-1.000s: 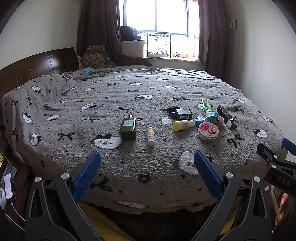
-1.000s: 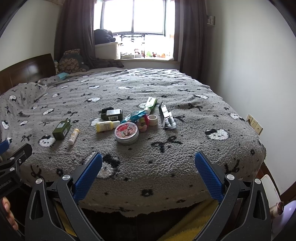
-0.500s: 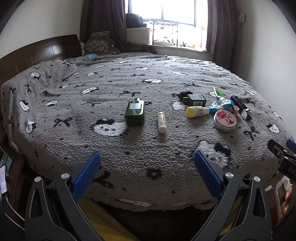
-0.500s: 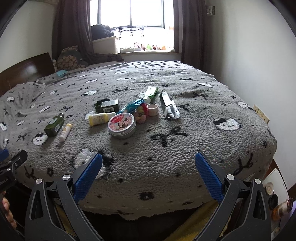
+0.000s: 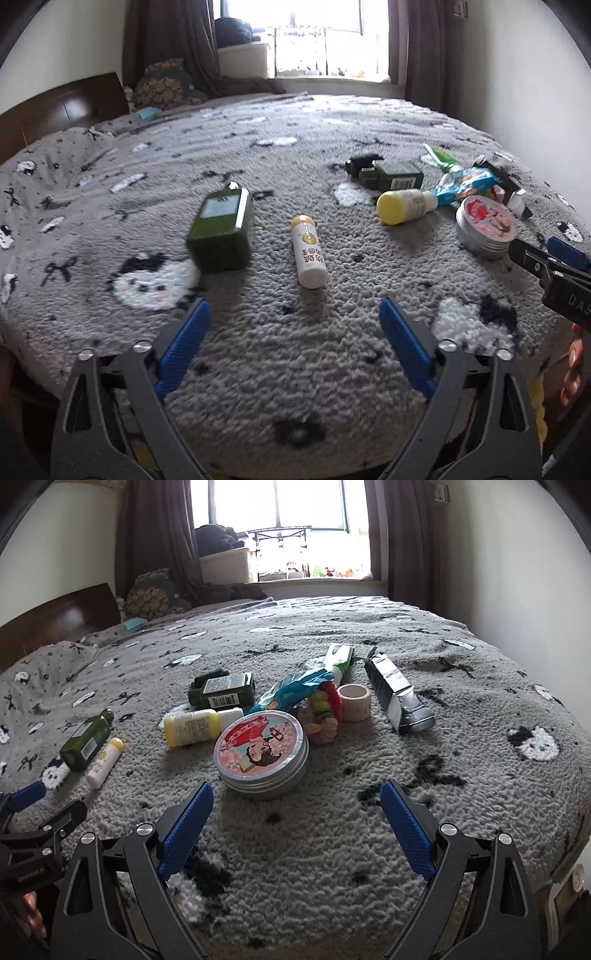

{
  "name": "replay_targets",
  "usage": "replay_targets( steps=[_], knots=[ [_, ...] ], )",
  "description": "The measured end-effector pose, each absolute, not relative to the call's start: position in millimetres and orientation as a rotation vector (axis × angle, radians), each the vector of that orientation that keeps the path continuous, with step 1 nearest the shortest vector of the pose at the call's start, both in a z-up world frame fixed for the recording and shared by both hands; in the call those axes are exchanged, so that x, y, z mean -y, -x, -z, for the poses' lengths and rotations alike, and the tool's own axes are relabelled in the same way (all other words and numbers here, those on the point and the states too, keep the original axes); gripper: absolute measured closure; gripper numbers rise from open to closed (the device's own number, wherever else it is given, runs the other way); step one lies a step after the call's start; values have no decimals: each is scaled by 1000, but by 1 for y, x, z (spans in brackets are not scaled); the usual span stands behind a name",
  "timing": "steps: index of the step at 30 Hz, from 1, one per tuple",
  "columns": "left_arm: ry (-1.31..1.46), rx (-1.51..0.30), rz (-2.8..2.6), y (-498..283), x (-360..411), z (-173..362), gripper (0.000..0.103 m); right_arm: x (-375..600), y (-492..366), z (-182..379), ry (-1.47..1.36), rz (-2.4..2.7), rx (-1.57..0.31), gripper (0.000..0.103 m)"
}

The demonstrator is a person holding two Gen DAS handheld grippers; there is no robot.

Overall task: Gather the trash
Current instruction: 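Grasp the white lip balm tube with the left tool while the right tool grasps the pink tin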

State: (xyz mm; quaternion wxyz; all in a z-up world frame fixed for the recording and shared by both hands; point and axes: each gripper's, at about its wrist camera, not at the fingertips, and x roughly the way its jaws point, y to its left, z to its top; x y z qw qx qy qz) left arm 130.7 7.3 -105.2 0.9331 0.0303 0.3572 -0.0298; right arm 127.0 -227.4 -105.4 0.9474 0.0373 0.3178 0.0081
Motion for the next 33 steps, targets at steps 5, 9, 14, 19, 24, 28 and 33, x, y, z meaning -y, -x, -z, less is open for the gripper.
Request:
replay_targets(
  steps=[5, 9, 14, 19, 24, 28, 33],
  knots=[
    [8, -766, 97, -162, -10, 119, 29, 217, -151, 118, -88, -77, -693, 13],
    [-3, -780, 114, -181, -5, 122, 30, 208, -170, 125, -55, -59, -711, 16],
    [-18, -822, 140, -204, -3, 124, 33, 208, -189, 130, -55, -35, -745, 25],
    [4, -852, 140, -212, -6, 124, 38, 204, -191, 132, -33, -28, -741, 33],
    [3, -827, 130, -199, -12, 121, 67, 211, -181, 131, -42, -42, -723, 33],
    [29, -819, 137, -189, -20, 119, 85, 212, -169, 129, -31, -45, -716, 33],
    [11, -807, 143, -173, -20, 119, 85, 213, -152, 126, -19, -55, -710, 33]
  ],
)
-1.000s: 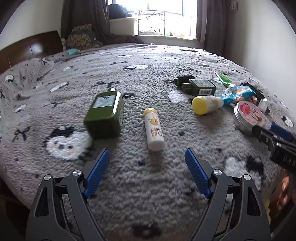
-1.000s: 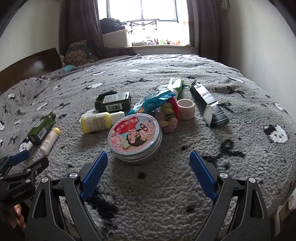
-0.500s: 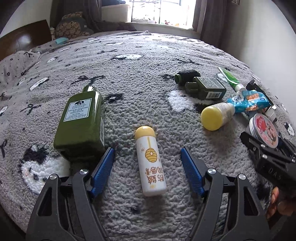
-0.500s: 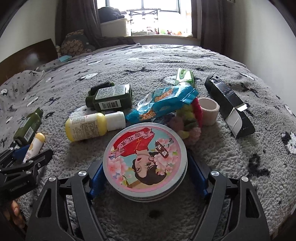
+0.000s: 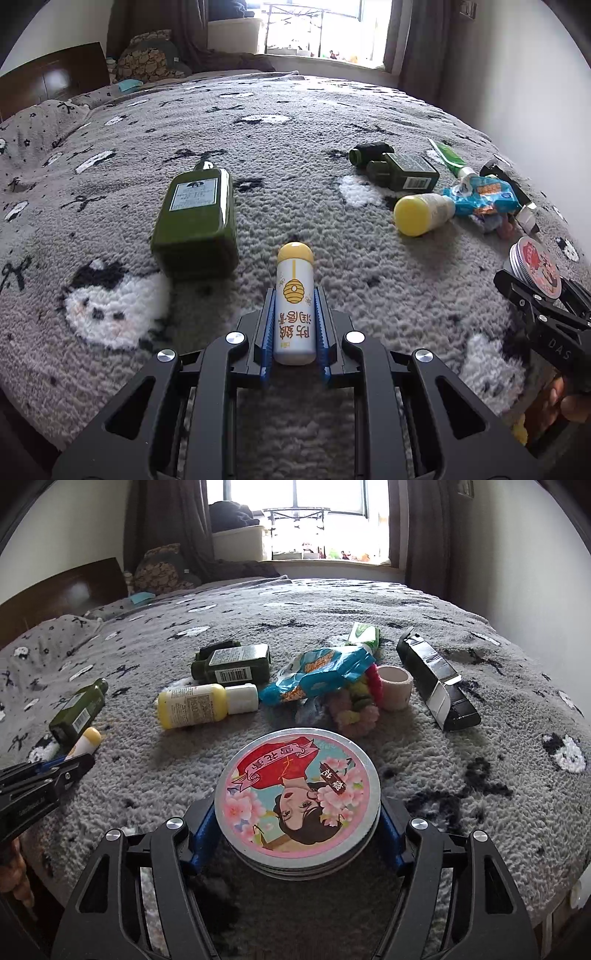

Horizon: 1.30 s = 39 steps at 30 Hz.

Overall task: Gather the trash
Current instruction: 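Grasp the white lip balm tube with the left tool while the right tool grasps the pink tin, then lower both held items below the bed edge and open both tools over the bin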

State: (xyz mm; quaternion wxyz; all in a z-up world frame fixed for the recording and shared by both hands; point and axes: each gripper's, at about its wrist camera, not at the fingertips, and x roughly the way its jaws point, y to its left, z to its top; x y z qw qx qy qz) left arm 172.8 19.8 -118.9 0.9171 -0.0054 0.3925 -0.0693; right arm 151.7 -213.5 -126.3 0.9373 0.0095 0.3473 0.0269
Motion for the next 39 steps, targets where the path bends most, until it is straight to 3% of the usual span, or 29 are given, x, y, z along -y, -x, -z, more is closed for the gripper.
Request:
replay_targets(
  steps=[22, 30, 39],
  knots=[
    [-45, -677, 238, -52, -1, 86, 85, 215, -42, 80, 26, -179, -567, 33],
    [-77, -748, 302, -11, 6, 112, 85, 219, -6, 107, 44, -212, -640, 33],
    [-57, -925, 318, 3, 6, 177, 85, 211, 3, 163, 10, -251, -811, 33]
  ],
)
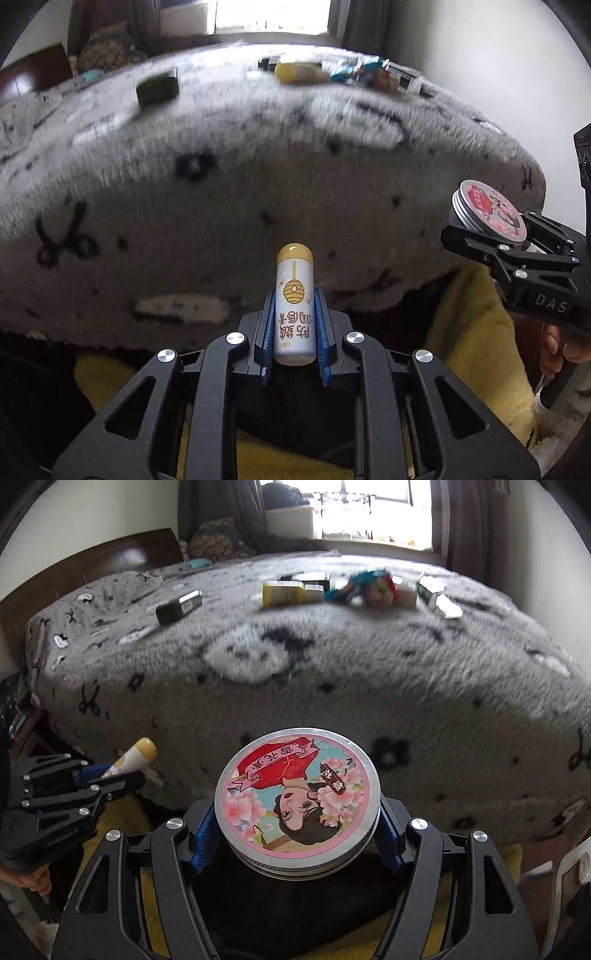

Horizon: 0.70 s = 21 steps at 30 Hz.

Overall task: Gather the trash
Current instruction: 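Lower both held items below the bed edge and open both tools over the bin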

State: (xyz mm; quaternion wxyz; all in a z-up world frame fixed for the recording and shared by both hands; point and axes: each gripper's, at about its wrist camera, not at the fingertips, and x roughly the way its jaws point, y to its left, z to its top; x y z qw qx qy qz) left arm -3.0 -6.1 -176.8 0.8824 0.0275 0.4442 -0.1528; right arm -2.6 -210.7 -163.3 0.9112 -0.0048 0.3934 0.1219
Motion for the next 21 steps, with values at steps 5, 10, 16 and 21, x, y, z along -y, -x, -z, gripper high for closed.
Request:
replay_targets(
  steps=[5, 10, 16, 21],
  knots=[
    [-39, -1026, 309, 3, 5, 218, 85, 206, -2, 192, -4, -262, -904, 33],
    [0, -1120, 319, -1, 5, 255, 85, 206, -10, 225, -36, -268, -1004, 33],
    [20, -1217, 339, -9, 12, 289, 85, 212, -17, 274, -112, -270, -1151, 33],
    [21, -1304, 352, -14, 19, 318, 85, 213, -20, 307, -146, -279, -1259, 33]
  ],
)
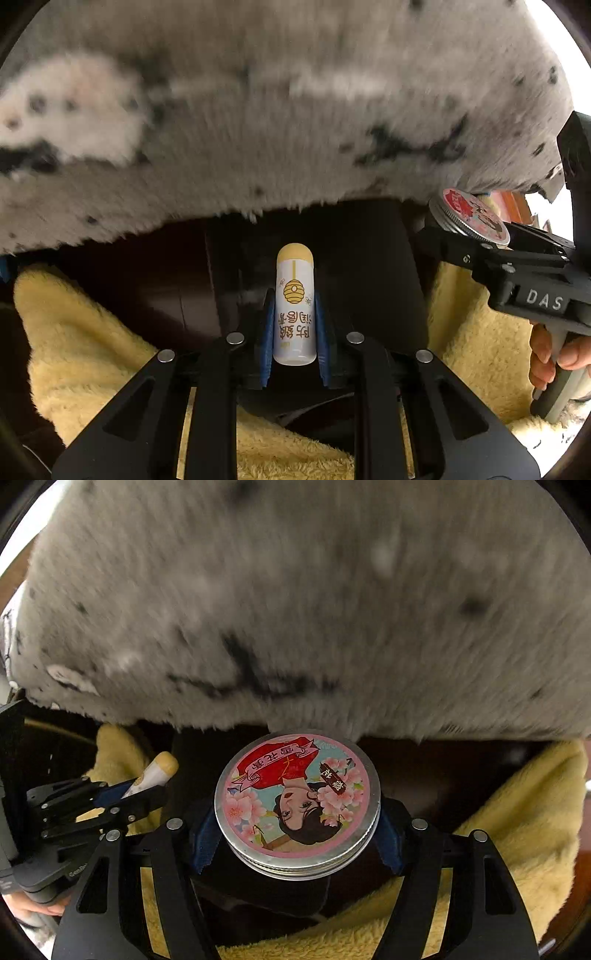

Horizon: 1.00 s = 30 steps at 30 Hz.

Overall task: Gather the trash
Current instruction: 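Lower both held items below the bed edge and open both tools over the bin, then grasp the green Origins bottle with the left tool while the right tool grasps the yellow bottle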

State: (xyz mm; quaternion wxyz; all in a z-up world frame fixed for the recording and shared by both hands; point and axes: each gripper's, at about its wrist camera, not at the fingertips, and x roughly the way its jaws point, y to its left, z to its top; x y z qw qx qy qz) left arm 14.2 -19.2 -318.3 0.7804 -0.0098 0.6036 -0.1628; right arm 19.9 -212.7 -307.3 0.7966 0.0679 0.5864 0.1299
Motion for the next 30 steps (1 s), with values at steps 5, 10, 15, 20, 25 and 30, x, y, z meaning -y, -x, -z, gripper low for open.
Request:
replay_targets(
  steps=[5, 10, 15, 20, 25, 30],
  knots=[
    [25, -1385, 360, -13, 21, 336, 85, 205, -18, 324, -132, -308, -1324, 33],
    [25, -1393, 353, -18, 23, 338, 83, 203, -18, 324, -118, -330, -1320, 32],
    [14, -1369, 330, -17, 9, 329, 73, 207, -18, 319, -131, -318, -1314, 30],
    [2, -1328, 287, -17, -3, 308, 63, 210, -18, 310, -143, -312, -1271, 28],
    [-3, -1199, 236, -18, -26, 266, 47, 227, -12, 266, -125, -278, -1124, 28],
    [-1, -1030, 221, -12, -47, 197, 35, 243, -2, 194, -45, -225, -905, 28]
  ],
)
